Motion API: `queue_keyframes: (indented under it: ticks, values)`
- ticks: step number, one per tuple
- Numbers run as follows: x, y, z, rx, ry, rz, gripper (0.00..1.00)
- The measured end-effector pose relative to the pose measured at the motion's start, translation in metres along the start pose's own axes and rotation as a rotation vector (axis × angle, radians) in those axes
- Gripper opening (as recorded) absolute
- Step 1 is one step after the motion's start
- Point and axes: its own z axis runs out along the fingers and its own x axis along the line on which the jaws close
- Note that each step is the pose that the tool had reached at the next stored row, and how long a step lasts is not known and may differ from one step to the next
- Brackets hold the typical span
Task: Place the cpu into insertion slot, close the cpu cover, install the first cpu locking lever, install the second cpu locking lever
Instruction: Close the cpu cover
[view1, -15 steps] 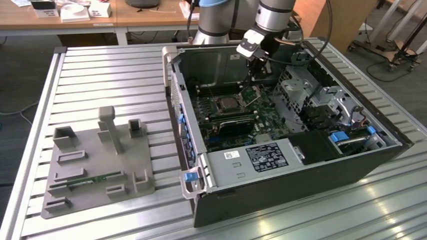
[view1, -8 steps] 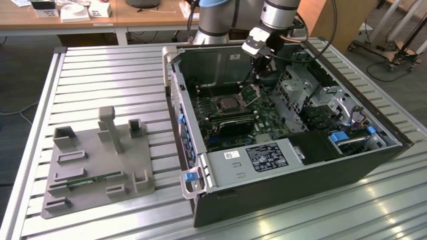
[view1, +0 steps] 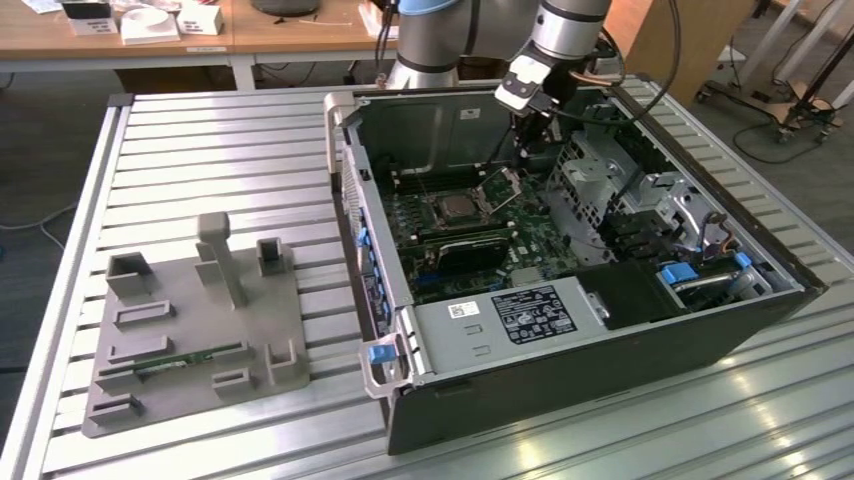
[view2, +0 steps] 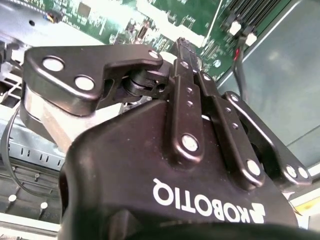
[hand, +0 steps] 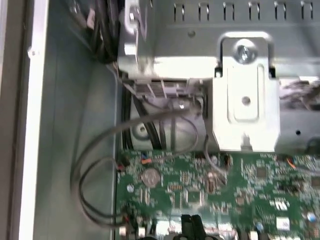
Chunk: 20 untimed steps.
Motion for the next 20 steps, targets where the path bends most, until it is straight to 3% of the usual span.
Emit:
queue_keyframes:
  ticks: [4, 16, 20]
  values:
    - [0.0001, 0.0051, 0.0013, 0.0001, -0.0001, 0.000, 0.10]
    - [0.0013, 0.0068, 0.0024, -0.0001, 0.0001, 0.000, 0.10]
    - [0.0021, 0.0077, 0.0083, 0.0000, 0.0001, 0.000, 0.10]
